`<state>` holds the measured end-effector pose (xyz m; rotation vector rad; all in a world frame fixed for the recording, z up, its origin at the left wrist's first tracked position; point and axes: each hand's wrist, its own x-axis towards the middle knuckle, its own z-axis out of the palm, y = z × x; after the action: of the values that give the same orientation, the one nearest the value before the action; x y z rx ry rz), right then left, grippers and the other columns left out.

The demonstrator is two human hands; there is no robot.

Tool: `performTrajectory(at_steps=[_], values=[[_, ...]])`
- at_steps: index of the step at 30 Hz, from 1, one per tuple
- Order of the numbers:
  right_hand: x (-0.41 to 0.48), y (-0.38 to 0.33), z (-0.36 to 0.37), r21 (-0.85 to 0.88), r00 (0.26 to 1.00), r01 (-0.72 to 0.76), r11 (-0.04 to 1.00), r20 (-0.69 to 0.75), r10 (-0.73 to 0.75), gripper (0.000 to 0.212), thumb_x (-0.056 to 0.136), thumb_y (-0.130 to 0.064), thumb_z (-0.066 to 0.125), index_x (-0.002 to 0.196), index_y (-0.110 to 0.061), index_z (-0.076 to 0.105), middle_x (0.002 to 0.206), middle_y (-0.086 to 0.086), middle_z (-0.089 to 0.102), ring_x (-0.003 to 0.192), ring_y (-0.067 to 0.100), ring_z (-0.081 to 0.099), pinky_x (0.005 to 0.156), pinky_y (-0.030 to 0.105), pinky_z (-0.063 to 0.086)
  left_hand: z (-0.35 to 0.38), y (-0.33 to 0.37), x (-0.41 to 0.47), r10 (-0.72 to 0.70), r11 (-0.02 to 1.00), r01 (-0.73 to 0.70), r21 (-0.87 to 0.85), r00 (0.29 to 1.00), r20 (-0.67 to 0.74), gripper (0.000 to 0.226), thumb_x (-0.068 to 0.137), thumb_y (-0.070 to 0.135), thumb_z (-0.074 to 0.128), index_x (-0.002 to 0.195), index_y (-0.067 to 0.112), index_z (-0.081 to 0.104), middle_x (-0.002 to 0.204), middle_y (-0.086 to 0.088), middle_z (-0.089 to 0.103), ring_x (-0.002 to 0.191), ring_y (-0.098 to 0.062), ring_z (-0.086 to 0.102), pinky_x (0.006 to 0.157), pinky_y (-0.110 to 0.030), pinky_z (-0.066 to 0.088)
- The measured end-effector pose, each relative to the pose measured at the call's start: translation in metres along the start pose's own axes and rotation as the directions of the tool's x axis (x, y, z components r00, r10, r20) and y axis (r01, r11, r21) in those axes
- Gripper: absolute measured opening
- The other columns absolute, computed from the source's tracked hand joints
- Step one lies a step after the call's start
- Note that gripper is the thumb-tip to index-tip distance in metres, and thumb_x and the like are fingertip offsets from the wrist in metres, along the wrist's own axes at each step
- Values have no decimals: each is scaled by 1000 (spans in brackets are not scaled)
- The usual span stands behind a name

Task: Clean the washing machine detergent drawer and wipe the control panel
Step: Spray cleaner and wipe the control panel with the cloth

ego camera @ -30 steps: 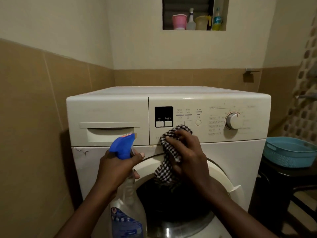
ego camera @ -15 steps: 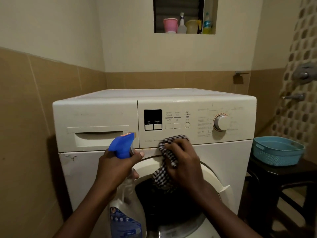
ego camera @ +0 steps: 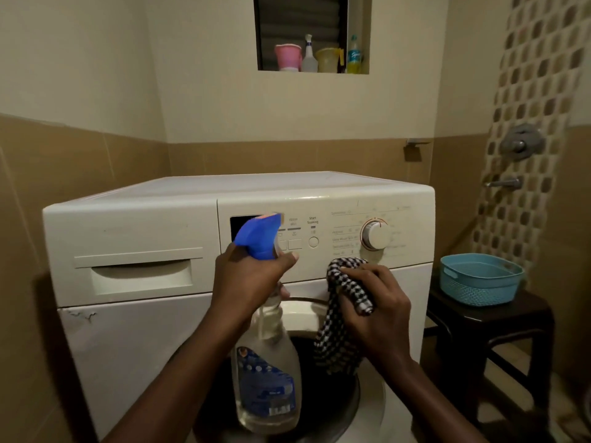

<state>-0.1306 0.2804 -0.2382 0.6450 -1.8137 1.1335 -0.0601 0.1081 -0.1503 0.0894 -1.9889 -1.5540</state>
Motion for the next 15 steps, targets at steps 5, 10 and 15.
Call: performTrajectory(at_steps=[5,10,15], values=[[5,9,-11,-20,999,-31,999,-32,31,36,71,-6,76,105,-15,71,103,-6,61,96,0,55,88,1,37,23,17,7,47,999,-46,-8,994,100,22,80,18,81,92,10,65,84,-10,71,48,-26,64,60,-42,60],[3,17,-24,-17,992,-62,998,-108,60,31,72,-14,68,103,-13,72,101,-1,64,94,6,58,87,5,40,35,9,0,-22,999,18,38,993,120,24,78,17,81,92,8,64,84,-12,72,45,-27,63,62,-45,59],[10,22,-32,-41,981,-83,996,-178,75,34,73,-1,77,104,-12,71,102,-6,60,94,2,55,85,10,44,30,-12,-18,-141,988,128,85,977,162,30,74,22,85,84,4,63,70,-10,66,49,-28,67,65,-46,61]])
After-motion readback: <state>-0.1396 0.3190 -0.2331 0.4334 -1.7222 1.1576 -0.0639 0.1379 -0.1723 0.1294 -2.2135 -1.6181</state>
